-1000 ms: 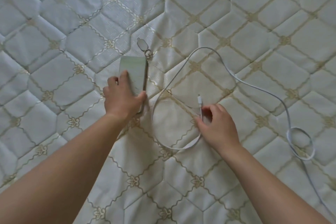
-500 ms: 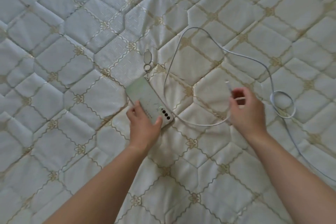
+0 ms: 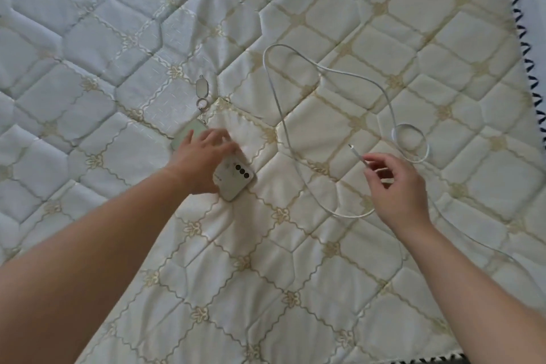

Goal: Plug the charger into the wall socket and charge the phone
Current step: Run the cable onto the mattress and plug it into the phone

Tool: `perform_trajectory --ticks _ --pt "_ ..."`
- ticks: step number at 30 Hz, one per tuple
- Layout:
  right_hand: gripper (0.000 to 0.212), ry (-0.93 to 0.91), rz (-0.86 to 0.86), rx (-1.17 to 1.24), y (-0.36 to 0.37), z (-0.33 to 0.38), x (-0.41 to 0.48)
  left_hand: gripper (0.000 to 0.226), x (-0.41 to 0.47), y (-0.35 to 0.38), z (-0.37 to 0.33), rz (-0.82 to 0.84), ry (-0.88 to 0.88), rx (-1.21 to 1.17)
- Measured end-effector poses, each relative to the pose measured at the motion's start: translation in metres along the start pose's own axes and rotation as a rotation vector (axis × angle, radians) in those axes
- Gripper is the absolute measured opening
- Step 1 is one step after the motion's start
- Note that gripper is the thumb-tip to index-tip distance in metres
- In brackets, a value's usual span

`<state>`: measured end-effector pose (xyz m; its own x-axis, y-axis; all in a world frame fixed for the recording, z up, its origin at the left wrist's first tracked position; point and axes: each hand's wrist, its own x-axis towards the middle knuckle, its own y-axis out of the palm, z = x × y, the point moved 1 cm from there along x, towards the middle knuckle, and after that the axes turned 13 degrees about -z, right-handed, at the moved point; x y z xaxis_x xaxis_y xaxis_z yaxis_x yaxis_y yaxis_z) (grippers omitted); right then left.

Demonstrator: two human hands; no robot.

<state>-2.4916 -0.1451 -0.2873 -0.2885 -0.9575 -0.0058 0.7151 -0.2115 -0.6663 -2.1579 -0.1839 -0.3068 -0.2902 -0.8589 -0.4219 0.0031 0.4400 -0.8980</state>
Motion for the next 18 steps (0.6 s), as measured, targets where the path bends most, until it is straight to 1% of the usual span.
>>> perform_trajectory --ticks 3,5,6,8,9,12,14,18 --pt "0.019 0.127 0.035 -0.027 0.012 -0.019 -0.013 0.084 0.002 -0.001 -0.001 -0.055 0.029 0.098" --pt "0.02 0.195 0.03 -0.025 0.016 -0.025 -0.019 0.084 -0.003 0.003 -0.001 -0.057 -0.037 0.113" --pt "0.02 0.216 0.022 -0.016 0.017 -0.026 -0.022 0.082 -0.008 0.007 -0.003 -0.055 -0.121 0.059" --pt "0.018 0.237 0.002 0.013 0.019 -0.024 -0.026 0.075 -0.02 0.014 -0.007 -0.057 -0.34 -0.134" --pt "0.016 0.245 -0.006 0.032 0.019 -0.022 -0.028 0.07 -0.025 0.019 -0.01 -0.059 -0.423 -0.21" --pt "0.006 0.277 -0.008 0.102 0.02 -0.016 -0.033 0.051 -0.035 0.029 -0.024 -0.091 -0.535 -0.381" --pt "0.004 0.309 0.001 0.145 0.019 -0.013 -0.037 0.039 -0.041 0.028 -0.033 -0.14 -0.601 -0.538" --pt "0.016 0.294 0.014 0.159 0.01 -0.009 -0.042 0.023 -0.04 0.02 -0.053 -0.239 -0.746 -0.874"
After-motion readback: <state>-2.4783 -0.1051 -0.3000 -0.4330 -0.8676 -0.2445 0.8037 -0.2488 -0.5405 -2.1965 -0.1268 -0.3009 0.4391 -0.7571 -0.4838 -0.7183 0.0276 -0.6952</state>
